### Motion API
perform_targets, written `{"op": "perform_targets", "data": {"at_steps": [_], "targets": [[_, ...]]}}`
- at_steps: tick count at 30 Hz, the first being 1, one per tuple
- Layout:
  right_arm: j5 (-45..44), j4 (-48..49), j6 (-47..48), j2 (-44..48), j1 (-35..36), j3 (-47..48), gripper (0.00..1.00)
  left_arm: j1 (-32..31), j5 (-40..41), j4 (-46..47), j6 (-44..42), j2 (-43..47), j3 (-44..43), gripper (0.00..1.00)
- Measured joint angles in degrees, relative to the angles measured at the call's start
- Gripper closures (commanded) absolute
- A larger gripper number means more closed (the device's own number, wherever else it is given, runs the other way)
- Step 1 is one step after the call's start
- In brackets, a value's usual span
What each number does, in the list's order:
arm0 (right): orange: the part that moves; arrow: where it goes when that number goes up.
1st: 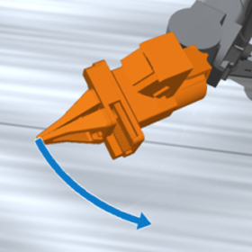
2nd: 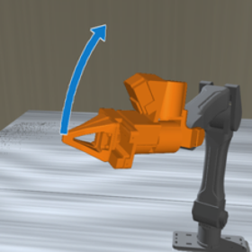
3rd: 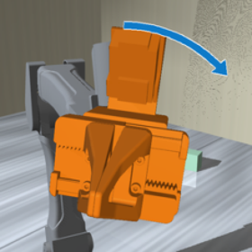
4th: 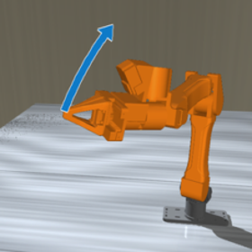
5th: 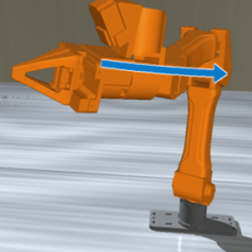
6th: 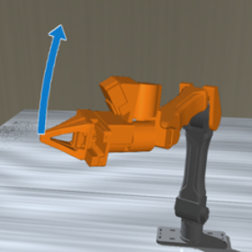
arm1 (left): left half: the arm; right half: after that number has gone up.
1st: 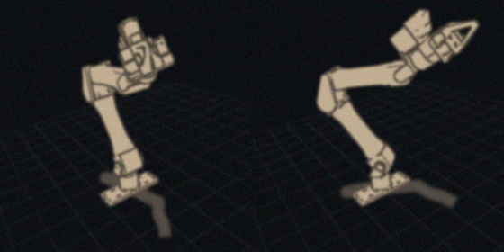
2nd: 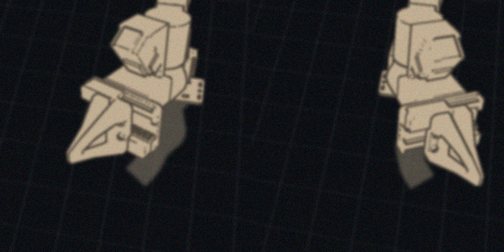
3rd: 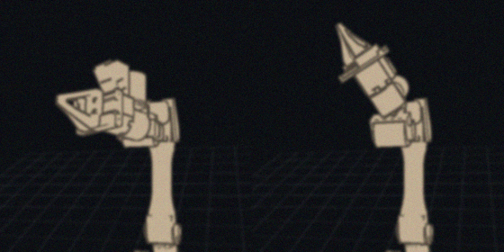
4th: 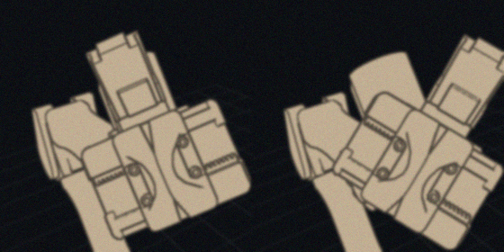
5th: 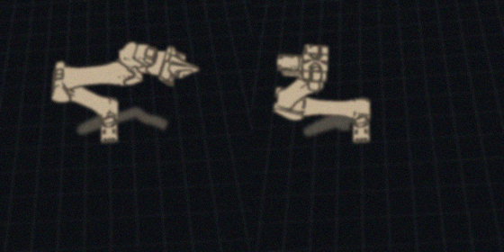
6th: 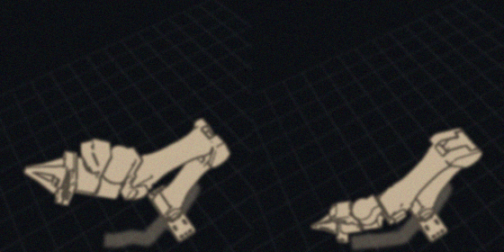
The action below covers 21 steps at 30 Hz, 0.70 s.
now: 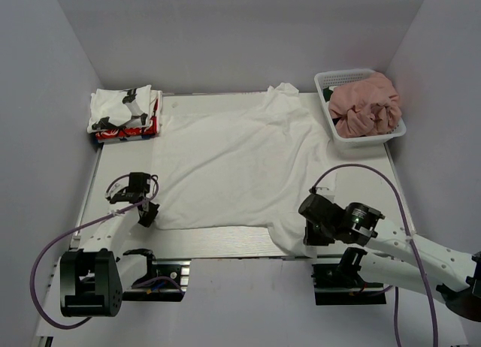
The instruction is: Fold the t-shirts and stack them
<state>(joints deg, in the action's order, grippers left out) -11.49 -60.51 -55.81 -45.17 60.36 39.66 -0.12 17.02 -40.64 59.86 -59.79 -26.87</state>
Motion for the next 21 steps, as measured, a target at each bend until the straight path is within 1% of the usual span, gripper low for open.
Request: {"op": "perform_targets", "data": {"at_steps": [5,7,11,14,17,21], "targets": [[-7.7,5.9,3.3,-7.2,-2.1,3.2,1.00,0.0,-1.3,-0.1,0.0,-3.5,-4.3,1.00],[-10.5,9.1,5.3,-9.6,-4.3,5.2,1.00,0.0,-2.0,0.4,-0.2,-4.6,-6.6,1.00],[-14.1,15.3,10.8,-10.4,-10.3,8.8,1.00,0.0,-3.2,0.6,-0.7,-7.3,-11.5,1.00],[-13.9,19.2,15.0,-12.7,-15.2,11.7,1.00,0.0,-3.2,0.7,-0.9,-9.4,-15.0,1.00],[-12.1,24.9,19.3,-18.4,-20.2,13.6,1.00,0.0,-3.0,0.9,-0.9,-11.6,-17.9,1.00],[-9.4,30.6,22.8,-25.0,-26.0,14.0,1.00,0.0,-2.5,1.9,-0.9,-16.0,-21.8,1.00]]}}
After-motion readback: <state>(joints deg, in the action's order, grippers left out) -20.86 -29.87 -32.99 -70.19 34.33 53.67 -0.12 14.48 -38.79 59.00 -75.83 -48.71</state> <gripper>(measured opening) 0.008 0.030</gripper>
